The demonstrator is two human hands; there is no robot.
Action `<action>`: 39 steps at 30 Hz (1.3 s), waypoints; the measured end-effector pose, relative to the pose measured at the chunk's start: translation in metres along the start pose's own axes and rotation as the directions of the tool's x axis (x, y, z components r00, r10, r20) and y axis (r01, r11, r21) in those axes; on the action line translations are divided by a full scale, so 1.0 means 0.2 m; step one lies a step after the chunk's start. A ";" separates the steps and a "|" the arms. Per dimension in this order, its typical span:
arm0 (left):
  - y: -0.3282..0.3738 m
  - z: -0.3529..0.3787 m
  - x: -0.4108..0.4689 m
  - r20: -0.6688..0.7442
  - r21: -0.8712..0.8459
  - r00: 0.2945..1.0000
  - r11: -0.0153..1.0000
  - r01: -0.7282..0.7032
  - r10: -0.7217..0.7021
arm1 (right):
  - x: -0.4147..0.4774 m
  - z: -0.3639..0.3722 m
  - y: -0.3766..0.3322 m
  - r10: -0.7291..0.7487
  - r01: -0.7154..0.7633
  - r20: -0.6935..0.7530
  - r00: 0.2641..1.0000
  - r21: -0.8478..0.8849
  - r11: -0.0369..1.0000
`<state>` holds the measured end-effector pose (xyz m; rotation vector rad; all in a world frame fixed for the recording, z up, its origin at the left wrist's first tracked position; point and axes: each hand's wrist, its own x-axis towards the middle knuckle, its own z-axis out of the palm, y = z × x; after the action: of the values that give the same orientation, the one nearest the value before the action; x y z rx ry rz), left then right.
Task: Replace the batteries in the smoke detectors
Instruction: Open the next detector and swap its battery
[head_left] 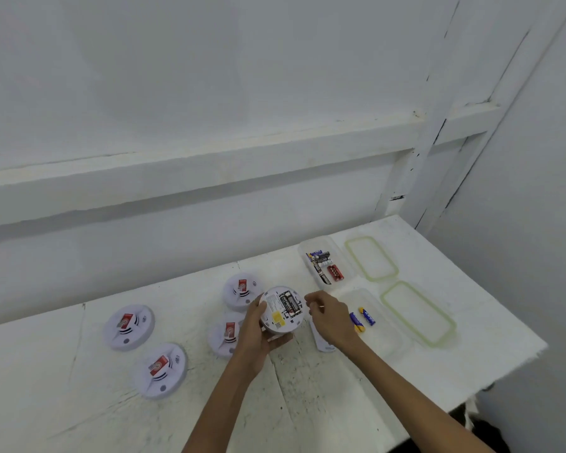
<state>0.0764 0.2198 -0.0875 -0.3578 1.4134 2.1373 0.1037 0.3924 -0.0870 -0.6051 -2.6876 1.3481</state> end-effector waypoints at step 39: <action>-0.04 -0.10 0.04 -0.120 -0.160 0.992 0.987 0.013 -0.032 | -0.21 0.18 0.13 -0.020 0.020 0.006 1.000 -0.034 0.999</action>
<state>0.0741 0.2064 -0.1063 -0.5709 1.3003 2.2491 0.1412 0.3631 -0.1256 -0.5764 -2.7184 1.3037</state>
